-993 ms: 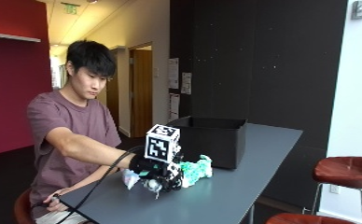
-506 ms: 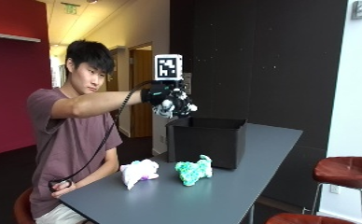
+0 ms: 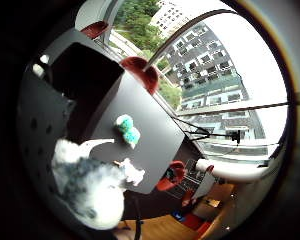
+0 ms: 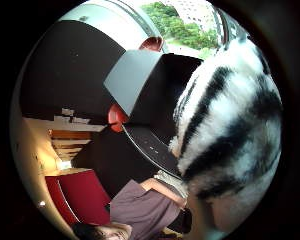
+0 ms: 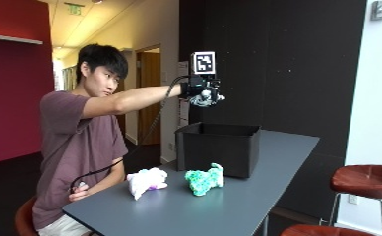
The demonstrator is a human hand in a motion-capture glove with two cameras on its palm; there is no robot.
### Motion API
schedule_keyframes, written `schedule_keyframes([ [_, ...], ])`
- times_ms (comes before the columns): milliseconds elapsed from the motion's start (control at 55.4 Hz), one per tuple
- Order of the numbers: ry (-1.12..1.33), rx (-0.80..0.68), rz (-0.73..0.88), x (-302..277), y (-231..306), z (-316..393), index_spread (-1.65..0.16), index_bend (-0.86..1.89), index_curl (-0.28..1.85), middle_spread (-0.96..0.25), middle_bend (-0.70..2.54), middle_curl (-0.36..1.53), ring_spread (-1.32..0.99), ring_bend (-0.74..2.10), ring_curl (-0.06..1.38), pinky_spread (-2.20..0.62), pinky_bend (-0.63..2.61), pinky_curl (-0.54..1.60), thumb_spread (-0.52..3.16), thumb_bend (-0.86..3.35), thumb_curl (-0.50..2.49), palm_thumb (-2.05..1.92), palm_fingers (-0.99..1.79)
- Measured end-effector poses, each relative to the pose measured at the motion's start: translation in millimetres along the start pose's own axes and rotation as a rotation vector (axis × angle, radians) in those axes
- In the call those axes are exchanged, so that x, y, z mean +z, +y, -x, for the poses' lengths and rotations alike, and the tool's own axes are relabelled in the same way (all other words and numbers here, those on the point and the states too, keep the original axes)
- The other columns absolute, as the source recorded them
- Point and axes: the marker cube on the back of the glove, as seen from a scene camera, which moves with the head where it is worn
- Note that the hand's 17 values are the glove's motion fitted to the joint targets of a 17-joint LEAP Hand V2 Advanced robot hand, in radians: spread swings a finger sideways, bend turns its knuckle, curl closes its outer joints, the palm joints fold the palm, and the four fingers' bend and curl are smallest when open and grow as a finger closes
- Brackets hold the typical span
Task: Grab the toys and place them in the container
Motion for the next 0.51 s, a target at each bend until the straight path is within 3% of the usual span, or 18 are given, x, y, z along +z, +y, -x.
schedule_keyframes([
  [54,-0.019,0.058,-0.003,6,-18,27,-0.38,0.67,0.78,-0.27,1.11,0.86,-0.41,1.35,0.69,-0.40,0.95,0.53,0.01,0.04,0.99,0.70,0.91],
  [126,-0.020,-0.082,-0.003,17,-26,46,-0.39,0.65,0.82,-0.27,1.11,0.86,-0.41,1.35,0.69,-0.40,0.96,0.53,0.01,0.03,0.99,0.70,0.90],
  [217,0.033,-0.118,0.017,33,-38,68,-0.39,0.62,0.86,-0.27,1.12,0.87,-0.41,1.36,0.69,-0.40,0.98,0.53,0.02,0.01,1.01,0.69,0.88],
  [325,0.079,-0.110,0.190,62,-47,88,-0.39,0.54,0.91,-0.28,1.11,0.88,-0.41,1.37,0.70,-0.40,1.03,0.55,0.06,-0.01,1.02,0.67,0.81],
  [361,0.084,-0.103,0.271,73,-49,96,-0.37,0.35,0.88,-0.29,1.00,0.86,-0.41,1.39,0.71,-0.40,1.13,0.58,0.17,-0.03,1.01,0.64,0.58],
  [397,0.100,-0.091,0.328,80,-50,99,-0.30,0.15,0.87,-0.29,0.84,0.81,-0.39,1.39,0.72,-0.36,1.15,0.61,0.44,-0.09,0.96,0.45,0.13],
  [433,0.122,-0.077,0.349,84,-51,99,-0.25,0.03,0.79,-0.22,0.60,0.73,-0.32,1.21,0.68,-0.27,1.22,0.64,0.58,-0.13,0.89,0.31,-0.42],
  [452,0.132,-0.070,0.349,85,-51,100,-0.29,0.20,0.84,-0.29,0.83,0.80,-0.37,1.43,0.73,-0.34,1.20,0.60,0.57,0.01,0.94,0.47,0.43],
  [470,0.142,-0.063,0.347,87,-51,101,-0.24,-0.07,0.66,-0.18,0.47,0.65,-0.29,1.01,0.56,-0.23,1.22,0.55,0.67,-0.14,0.85,0.25,-0.53],
  [506,0.154,-0.053,0.343,89,-51,101,-0.21,-0.01,0.63,-0.11,0.37,0.64,-0.22,0.91,0.58,-0.18,1.26,0.58,0.75,-0.12,0.80,0.17,-0.61],
])
